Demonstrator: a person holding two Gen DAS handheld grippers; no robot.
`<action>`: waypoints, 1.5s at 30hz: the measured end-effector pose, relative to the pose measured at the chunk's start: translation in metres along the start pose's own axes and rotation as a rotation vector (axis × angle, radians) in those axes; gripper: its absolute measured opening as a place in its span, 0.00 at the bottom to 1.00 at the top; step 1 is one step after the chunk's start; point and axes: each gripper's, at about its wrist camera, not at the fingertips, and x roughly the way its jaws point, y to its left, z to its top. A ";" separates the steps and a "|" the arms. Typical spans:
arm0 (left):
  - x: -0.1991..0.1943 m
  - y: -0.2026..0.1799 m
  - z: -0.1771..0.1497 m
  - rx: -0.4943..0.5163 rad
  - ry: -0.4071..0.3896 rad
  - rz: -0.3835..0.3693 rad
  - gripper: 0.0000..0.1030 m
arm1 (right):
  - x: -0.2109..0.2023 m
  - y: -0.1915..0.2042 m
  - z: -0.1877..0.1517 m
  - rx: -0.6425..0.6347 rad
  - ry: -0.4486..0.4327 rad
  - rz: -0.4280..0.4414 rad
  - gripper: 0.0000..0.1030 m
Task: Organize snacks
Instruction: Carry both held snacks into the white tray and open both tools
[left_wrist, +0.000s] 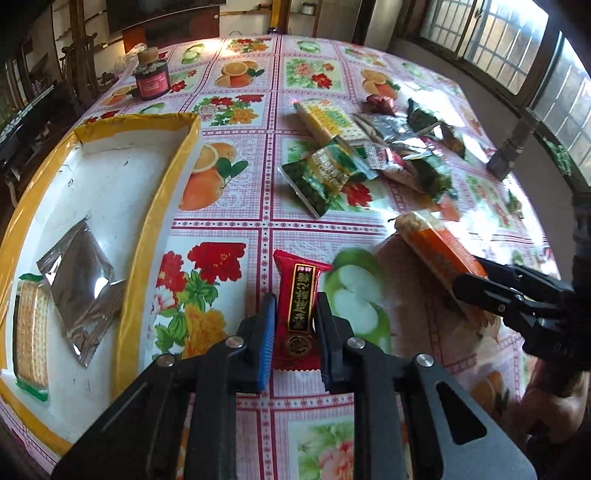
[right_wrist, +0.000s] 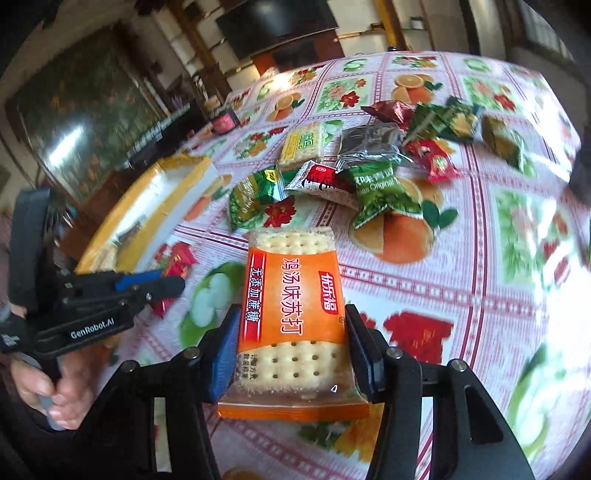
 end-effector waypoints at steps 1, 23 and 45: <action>-0.004 0.000 -0.002 0.002 -0.005 0.001 0.21 | -0.005 -0.004 -0.003 0.037 -0.015 0.044 0.52; -0.038 0.009 -0.013 0.007 -0.049 -0.009 0.21 | 0.035 0.064 -0.007 -0.302 0.141 -0.310 0.59; -0.070 0.079 -0.011 -0.105 -0.153 0.192 0.21 | 0.009 0.089 0.019 -0.057 -0.058 0.110 0.51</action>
